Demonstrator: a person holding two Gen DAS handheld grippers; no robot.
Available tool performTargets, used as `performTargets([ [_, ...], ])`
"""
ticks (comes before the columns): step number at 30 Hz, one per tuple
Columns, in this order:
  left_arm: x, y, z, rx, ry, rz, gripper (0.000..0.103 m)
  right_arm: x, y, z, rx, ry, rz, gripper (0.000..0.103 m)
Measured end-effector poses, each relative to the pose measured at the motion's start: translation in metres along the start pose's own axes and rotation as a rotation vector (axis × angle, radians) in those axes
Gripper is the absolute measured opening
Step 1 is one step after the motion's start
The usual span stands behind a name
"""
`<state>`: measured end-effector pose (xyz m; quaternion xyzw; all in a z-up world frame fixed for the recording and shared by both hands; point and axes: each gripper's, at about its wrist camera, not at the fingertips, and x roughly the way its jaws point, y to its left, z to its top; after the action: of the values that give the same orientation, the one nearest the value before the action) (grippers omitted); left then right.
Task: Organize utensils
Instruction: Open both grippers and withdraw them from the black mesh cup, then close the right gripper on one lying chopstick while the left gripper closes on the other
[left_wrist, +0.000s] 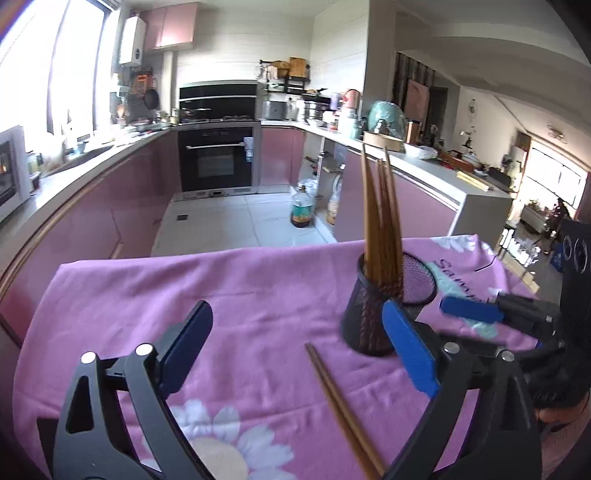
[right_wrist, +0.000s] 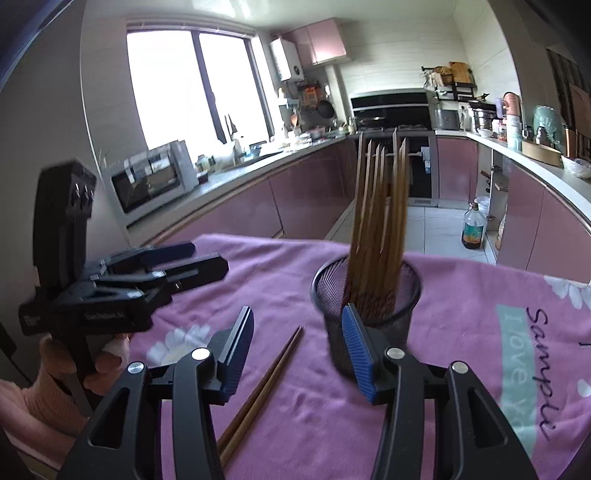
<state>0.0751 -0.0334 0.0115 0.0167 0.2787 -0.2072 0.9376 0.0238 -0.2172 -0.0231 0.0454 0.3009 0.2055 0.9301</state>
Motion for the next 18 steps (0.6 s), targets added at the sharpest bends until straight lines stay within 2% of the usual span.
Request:
performTargets([
  [4,-0.003,0.001,-0.02,0.009,0.021,0.035,0.092,0.023,0.007,-0.023,0.018,0.095,0.026,0.049],
  [8,-0.004,0.005,-0.036,0.009,0.051,0.051,0.092,0.042,0.018,-0.039,0.015,0.178,0.014,0.049],
  [13,-0.001,0.012,-0.051,-0.015,0.085,0.052,0.092,0.051,0.028,-0.047,0.003,0.22,0.004,0.048],
  [18,0.006,0.02,-0.065,-0.036,0.131,0.049,0.089,0.055,0.033,-0.05,-0.003,0.242,-0.005,0.043],
])
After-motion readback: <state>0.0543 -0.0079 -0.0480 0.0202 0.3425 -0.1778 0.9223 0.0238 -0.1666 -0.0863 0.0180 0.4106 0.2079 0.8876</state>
